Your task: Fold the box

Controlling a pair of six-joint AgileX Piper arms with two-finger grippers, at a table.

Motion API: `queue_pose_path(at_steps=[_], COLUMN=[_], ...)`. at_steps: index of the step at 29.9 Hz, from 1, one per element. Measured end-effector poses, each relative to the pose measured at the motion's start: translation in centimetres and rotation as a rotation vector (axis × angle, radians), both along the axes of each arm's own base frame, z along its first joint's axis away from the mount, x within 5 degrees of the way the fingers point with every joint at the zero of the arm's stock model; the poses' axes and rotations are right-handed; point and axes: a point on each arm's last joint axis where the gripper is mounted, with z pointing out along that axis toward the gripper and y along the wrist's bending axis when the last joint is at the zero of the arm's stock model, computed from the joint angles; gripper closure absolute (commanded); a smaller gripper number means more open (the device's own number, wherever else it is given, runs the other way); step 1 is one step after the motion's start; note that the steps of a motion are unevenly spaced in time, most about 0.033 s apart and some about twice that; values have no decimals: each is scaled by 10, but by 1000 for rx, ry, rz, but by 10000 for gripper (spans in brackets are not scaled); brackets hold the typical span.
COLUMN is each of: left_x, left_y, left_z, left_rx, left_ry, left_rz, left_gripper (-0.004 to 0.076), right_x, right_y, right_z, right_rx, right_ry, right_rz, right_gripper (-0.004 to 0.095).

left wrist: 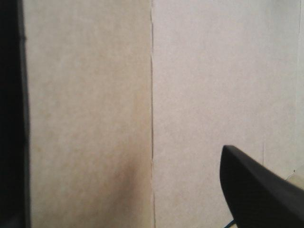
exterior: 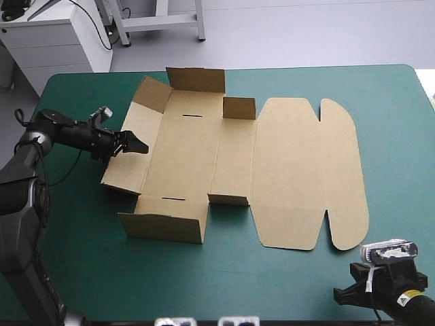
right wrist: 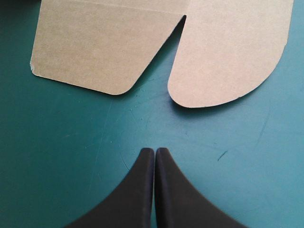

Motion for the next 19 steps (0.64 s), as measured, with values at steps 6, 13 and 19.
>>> queue_pose_path(at_steps=[6,13,19], left_x=[1,1,-1], left_y=[-11,-9,-9], left_z=[0,-7,-8], left_rx=[-4,38,38], left_ry=[6,19,47], left_rz=[-18,-28,-23], left_gripper=[241,587,732], right_x=[0,0,0], right_y=[0,0,0], right_z=[0,0,0], right_rx=[-1,-1,-1], right_ry=[0,0,0], right_rz=[0,0,0], right_gripper=[913,913,913])
